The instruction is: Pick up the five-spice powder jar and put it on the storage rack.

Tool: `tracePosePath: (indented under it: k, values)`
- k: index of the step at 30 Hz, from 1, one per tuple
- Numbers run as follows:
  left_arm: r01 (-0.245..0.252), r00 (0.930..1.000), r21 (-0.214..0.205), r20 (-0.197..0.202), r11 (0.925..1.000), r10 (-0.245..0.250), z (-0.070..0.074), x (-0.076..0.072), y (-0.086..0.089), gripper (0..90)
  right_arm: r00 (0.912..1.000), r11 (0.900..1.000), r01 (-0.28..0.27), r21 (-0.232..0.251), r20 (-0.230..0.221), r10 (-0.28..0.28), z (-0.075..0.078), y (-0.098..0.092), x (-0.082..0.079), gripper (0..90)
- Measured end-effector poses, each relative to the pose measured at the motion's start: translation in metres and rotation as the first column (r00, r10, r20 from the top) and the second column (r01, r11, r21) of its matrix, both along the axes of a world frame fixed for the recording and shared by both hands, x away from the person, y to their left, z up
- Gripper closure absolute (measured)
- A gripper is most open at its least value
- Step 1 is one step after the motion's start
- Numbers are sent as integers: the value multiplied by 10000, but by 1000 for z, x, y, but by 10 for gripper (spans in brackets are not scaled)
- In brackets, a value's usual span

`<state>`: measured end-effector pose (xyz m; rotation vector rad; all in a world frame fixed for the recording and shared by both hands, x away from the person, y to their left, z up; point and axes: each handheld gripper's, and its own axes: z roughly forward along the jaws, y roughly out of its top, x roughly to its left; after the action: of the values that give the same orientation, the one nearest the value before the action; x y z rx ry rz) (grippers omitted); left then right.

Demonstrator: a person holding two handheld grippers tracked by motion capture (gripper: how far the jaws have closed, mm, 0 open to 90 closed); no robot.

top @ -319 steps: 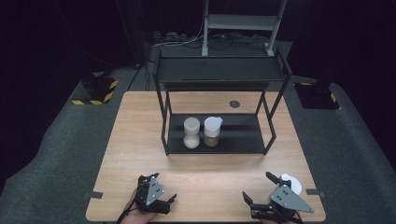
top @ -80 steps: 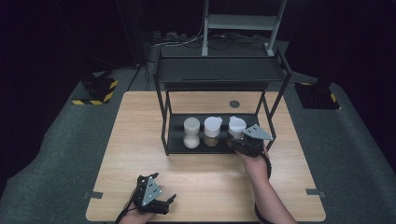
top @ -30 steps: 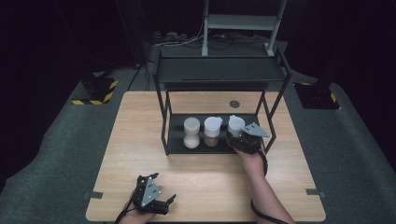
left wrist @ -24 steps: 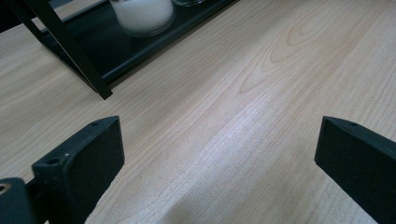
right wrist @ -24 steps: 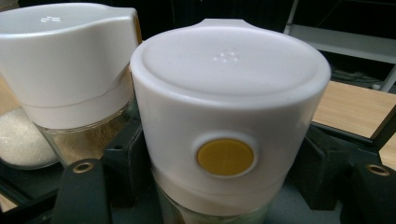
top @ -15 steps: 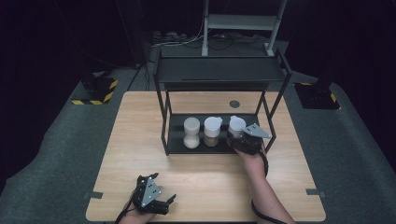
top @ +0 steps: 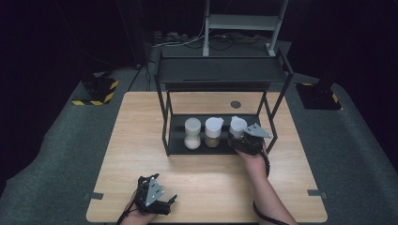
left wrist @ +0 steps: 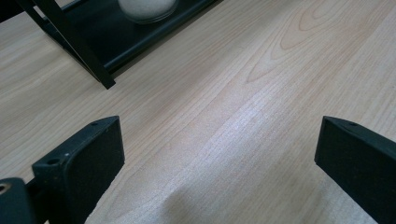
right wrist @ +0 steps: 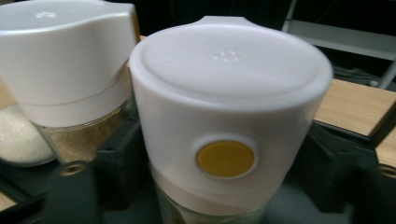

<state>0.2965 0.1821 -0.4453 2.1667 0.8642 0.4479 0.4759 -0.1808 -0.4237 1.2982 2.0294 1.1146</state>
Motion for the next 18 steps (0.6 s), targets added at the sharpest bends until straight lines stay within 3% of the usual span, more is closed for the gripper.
tracePosePath:
  k: [8, 18]
  values:
    - [24, 10000, 20, -15, 10000, -24, 0, 0, 0, 16, 9998, 9998, 189, 10, 8, -189, 3, 1, -3, 74]
    - [59, 10000, -40, -33, 10000, -59, 0, 0, 0, 16, 10000, 10000, 0, 44, 27, 0, 10, 0, -8, 0]
